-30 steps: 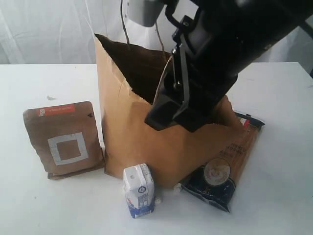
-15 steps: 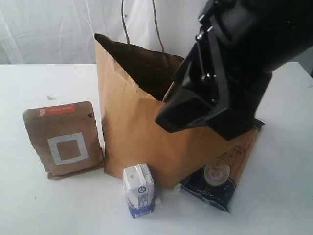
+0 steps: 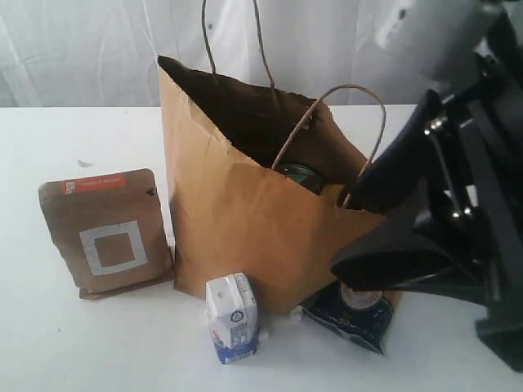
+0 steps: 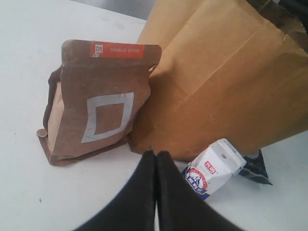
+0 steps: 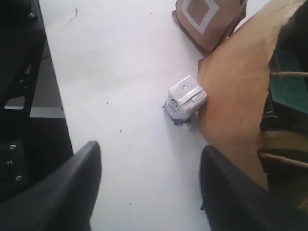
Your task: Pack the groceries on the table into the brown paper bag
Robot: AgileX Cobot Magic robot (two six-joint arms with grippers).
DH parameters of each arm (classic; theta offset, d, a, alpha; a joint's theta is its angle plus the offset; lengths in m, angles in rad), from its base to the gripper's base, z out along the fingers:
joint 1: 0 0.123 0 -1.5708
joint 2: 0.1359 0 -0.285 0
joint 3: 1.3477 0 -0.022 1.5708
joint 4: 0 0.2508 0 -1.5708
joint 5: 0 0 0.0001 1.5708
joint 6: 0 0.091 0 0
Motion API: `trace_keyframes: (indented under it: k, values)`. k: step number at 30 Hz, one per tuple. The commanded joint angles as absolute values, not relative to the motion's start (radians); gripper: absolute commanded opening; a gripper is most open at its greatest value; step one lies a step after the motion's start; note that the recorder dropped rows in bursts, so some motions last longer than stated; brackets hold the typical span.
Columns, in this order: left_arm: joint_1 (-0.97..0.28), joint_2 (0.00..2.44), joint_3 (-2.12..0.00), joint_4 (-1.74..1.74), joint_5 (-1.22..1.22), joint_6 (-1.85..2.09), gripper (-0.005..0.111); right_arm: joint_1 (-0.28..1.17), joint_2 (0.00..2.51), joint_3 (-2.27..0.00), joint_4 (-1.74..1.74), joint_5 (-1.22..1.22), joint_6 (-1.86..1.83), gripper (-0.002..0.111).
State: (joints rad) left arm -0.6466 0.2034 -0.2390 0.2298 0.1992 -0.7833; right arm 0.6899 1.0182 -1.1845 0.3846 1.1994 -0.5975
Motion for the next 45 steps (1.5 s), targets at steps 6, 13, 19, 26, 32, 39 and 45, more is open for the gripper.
trace_keyframes:
  k: [6, 13, 19, 26, 32, 39, 45]
  values:
    - [-0.650, 0.199, -0.233, 0.227, 0.186, -0.786, 0.001, 0.691, 0.783, -1.070, 0.453, 1.187, -0.516, 0.013]
    - [-0.650, 0.199, -0.233, 0.229, 0.183, -0.786, 0.001, 0.691, 0.536, -0.949, 0.574, 1.149, -0.447, 0.000]
    - [-0.650, 0.199, -0.233, 0.243, 0.183, -0.786, 0.001, 0.691, 0.269, -0.765, 0.393, 0.992, -0.275, 0.000]
    - [-0.650, 0.199, -0.188, 0.243, 0.167, -0.786, 0.001, 0.691, 0.155, -0.518, 0.262, 0.919, -0.124, 0.000]
    - [-0.650, 0.199, -0.130, 0.243, 0.147, -0.786, 0.001, 0.691, 0.155, -0.386, 0.249, 0.627, -0.130, 0.000]
    - [-0.650, 0.199, -0.128, 0.243, 0.141, -0.786, 0.001, 0.691, 0.155, -0.281, 0.205, 0.478, -0.135, 0.000]
    - [-0.650, 0.199, -0.128, 0.243, 0.141, -0.786, 0.001, 0.691, 0.155, -0.184, 0.144, 0.453, -0.131, 0.000]
